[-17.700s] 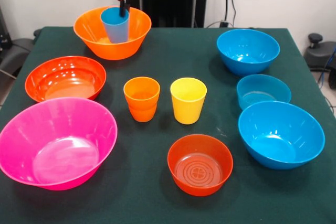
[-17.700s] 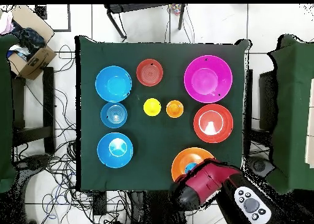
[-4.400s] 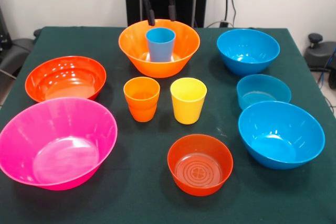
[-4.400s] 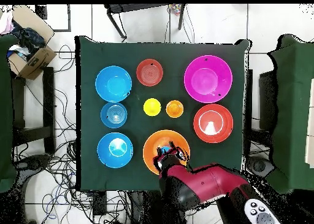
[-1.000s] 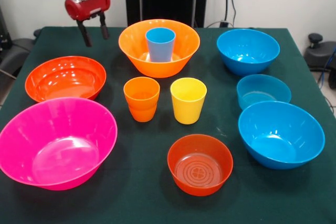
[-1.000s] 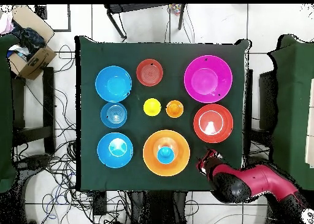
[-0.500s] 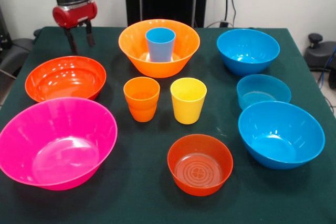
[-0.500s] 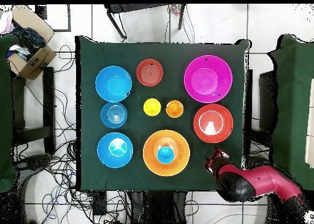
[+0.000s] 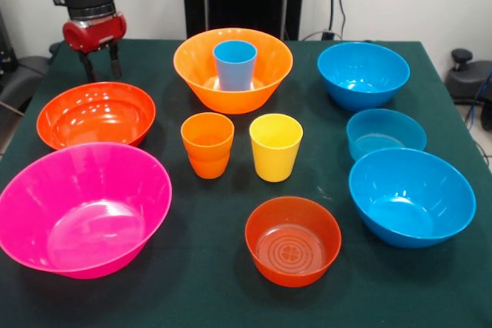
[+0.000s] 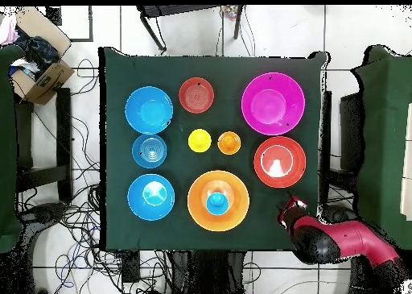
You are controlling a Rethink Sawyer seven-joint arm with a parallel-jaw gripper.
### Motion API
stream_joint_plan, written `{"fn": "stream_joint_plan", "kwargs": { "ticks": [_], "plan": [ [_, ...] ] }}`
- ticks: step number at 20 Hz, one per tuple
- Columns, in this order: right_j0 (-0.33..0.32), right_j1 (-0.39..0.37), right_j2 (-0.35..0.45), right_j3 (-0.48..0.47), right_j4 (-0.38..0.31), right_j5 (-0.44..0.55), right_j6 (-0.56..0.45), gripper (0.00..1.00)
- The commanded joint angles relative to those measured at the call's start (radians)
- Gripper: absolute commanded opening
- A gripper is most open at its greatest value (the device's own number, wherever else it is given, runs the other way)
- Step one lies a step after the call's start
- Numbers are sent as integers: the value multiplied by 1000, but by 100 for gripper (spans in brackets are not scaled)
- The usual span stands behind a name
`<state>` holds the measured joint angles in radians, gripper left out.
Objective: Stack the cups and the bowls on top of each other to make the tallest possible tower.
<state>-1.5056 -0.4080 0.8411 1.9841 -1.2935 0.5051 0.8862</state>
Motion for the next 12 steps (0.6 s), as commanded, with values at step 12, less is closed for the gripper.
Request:
{"fn": "stream_joint_plan", "kwargs": {
  "ticks": [12],
  "plan": [
    [-7,92,-48,-128,-24,32,-597,100]
  ]
}}
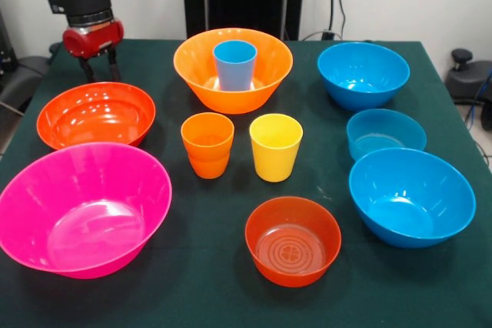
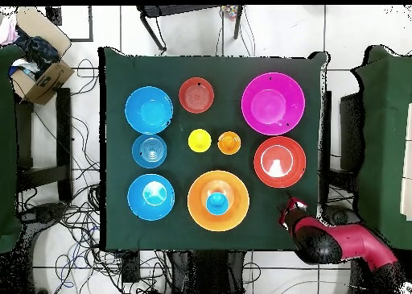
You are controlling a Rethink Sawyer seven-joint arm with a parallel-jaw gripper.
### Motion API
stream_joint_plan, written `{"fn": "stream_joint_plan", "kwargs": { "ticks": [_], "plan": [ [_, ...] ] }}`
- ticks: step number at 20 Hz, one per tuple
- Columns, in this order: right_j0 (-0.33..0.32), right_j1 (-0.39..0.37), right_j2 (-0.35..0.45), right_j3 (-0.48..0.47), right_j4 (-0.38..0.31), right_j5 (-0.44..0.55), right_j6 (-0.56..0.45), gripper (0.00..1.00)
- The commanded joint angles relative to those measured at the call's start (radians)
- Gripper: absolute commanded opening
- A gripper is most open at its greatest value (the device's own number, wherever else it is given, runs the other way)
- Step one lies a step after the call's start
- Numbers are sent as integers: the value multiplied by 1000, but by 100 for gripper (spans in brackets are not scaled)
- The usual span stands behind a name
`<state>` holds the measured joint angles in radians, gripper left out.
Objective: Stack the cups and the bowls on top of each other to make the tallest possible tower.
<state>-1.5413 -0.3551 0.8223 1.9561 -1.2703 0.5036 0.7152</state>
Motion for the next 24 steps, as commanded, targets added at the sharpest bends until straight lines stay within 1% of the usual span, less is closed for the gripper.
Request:
{"fn": "stream_joint_plan", "kwargs": {
  "ticks": [1,6,9,13,17,21,23,24],
  "plan": [
    [32,30,-29,-97,-44,37,-423,100],
    [50,-15,-32,-76,-26,51,-402,100],
    [64,-68,-20,-44,-3,62,-376,100],
    [69,-130,12,0,38,71,-363,100],
    [60,-175,51,32,90,80,-383,100],
    [45,-178,70,26,126,94,-421,100],
    [34,-170,78,18,134,94,-446,100],
    [32,-149,70,7,124,87,-453,100]
  ]
}}
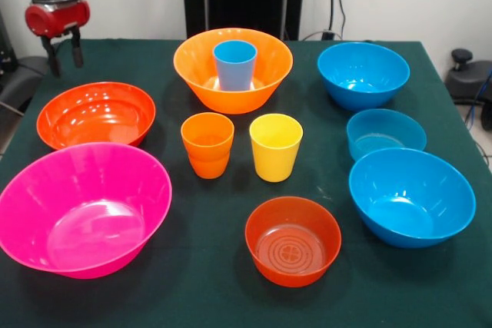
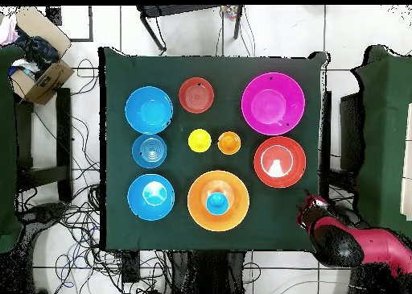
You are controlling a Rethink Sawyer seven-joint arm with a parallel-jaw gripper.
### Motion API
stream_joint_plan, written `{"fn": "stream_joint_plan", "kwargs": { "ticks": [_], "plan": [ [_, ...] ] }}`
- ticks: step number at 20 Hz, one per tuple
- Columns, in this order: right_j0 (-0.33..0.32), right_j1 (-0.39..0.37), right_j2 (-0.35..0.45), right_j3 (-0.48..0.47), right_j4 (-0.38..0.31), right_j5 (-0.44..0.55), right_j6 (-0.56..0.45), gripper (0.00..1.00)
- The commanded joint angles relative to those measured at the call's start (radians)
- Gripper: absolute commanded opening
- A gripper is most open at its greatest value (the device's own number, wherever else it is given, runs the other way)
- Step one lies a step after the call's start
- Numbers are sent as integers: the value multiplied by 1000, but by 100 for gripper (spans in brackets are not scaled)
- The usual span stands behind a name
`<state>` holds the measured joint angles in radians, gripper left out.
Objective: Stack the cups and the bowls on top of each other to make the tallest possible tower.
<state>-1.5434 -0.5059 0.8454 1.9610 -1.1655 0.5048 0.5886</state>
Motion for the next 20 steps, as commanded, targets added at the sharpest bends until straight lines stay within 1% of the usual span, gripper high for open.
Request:
{"fn": "stream_joint_plan", "kwargs": {
  "ticks": [1,2,4,8,9,12,14,17,19,20],
  "plan": [
    [33,7,47,1,20,83,-330,100],
    [33,24,37,-5,7,75,-331,100],
    [28,32,35,-5,2,72,-342,100],
    [17,28,56,11,20,72,-340,100],
    [11,33,62,13,24,72,-350,100],
    [7,55,70,12,5,66,-403,100],
    [5,55,73,15,1,72,-427,100],
    [0,37,95,33,13,80,-461,100],
    [7,30,98,41,9,76,-469,100],
    [14,38,90,41,-5,67,-467,100]
  ]
}}
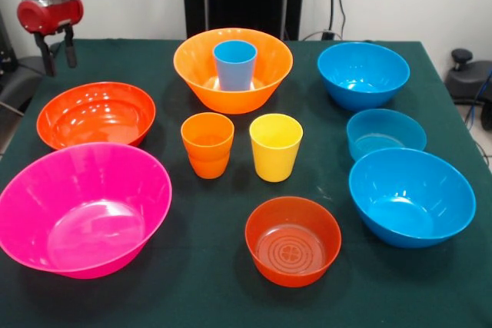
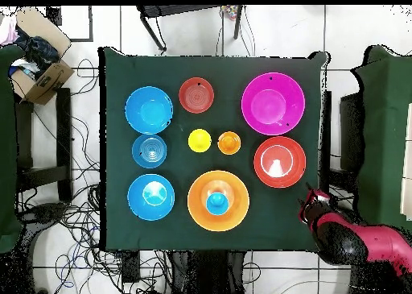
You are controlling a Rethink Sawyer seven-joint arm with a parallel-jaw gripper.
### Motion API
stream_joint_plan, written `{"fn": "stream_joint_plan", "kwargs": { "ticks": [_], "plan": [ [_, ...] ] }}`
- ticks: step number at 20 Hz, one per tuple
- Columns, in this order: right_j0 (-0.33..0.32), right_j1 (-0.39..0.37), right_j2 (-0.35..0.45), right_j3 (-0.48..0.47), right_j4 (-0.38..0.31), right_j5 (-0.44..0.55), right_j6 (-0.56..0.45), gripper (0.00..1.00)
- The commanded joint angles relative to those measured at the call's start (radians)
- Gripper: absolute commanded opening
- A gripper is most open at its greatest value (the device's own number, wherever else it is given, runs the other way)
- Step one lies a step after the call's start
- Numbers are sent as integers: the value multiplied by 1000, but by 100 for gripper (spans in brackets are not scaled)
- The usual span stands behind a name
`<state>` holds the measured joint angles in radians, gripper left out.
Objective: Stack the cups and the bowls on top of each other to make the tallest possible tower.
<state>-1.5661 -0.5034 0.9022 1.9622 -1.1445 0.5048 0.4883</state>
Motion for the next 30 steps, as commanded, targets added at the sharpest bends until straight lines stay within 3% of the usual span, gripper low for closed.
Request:
{"fn": "stream_joint_plan", "kwargs": {
  "ticks": [1,8,11,19,25,30],
  "plan": [
    [41,35,28,46,-33,62,-362,100],
    [64,56,2,74,-71,43,-420,100],
    [94,42,-15,100,-100,21,-380,100],
    [195,36,-80,118,-215,-78,-165,100],
    [239,39,-129,100,-261,-124,-104,100],
    [241,51,-149,76,-252,-133,-130,100]
  ]
}}
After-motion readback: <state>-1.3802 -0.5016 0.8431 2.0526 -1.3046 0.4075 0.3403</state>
